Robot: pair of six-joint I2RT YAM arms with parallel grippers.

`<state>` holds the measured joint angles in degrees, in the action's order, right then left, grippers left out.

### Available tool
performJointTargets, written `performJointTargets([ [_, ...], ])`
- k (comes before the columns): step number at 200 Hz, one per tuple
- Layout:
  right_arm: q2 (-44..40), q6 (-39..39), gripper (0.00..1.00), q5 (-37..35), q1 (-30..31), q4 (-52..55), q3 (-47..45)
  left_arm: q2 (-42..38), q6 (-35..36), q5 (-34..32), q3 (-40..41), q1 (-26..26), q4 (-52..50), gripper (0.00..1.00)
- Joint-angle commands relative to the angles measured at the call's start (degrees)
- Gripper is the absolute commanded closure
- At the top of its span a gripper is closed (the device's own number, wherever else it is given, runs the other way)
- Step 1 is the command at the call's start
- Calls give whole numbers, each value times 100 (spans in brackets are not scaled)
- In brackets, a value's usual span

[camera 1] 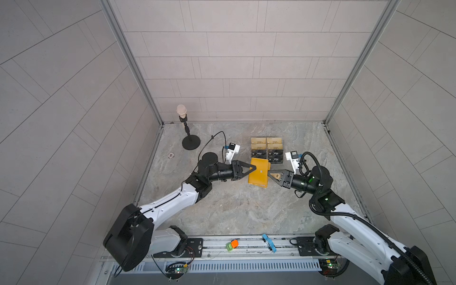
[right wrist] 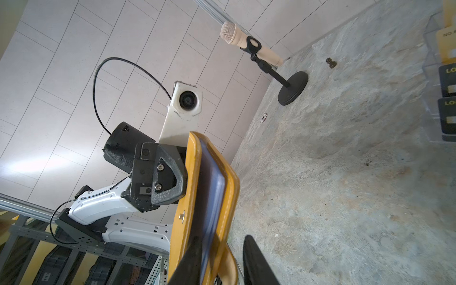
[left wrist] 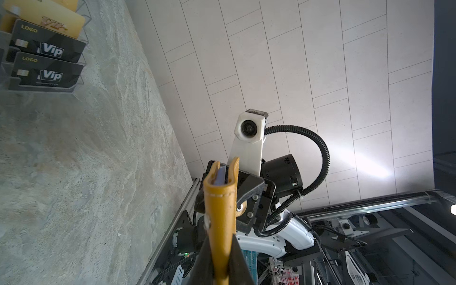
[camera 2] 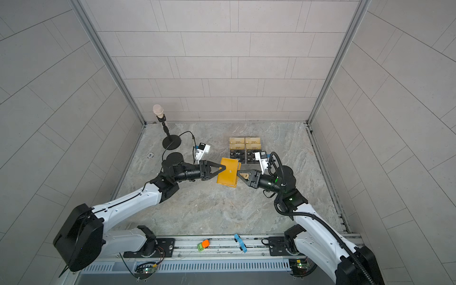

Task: Insert credit cards into a card holder
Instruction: Open the card holder.

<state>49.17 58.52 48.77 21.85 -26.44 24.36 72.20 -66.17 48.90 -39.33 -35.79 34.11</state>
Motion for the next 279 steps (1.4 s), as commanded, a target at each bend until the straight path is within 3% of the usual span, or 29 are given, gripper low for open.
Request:
performJointTargets([
  [1, 5, 118, 100, 2, -8, -246, -95, -125, -62, 189, -163, -51, 362, 88],
  [157, 526, 625, 98, 449, 89, -1570, -393, -71, -273, 216, -250, -51, 637, 89],
  [185, 352, 600, 87, 434, 92, -1359, -388, -83, -265, 216, -242, -51, 638, 89],
  [235, -169, 450, 81, 387, 13, -772, -423, -223, -190, 233, -207, -16, 521, 89],
  [279, -129, 593, 79, 444, 17, -1053, -454, -242, -192, 269, -225, 2, 546, 89],
])
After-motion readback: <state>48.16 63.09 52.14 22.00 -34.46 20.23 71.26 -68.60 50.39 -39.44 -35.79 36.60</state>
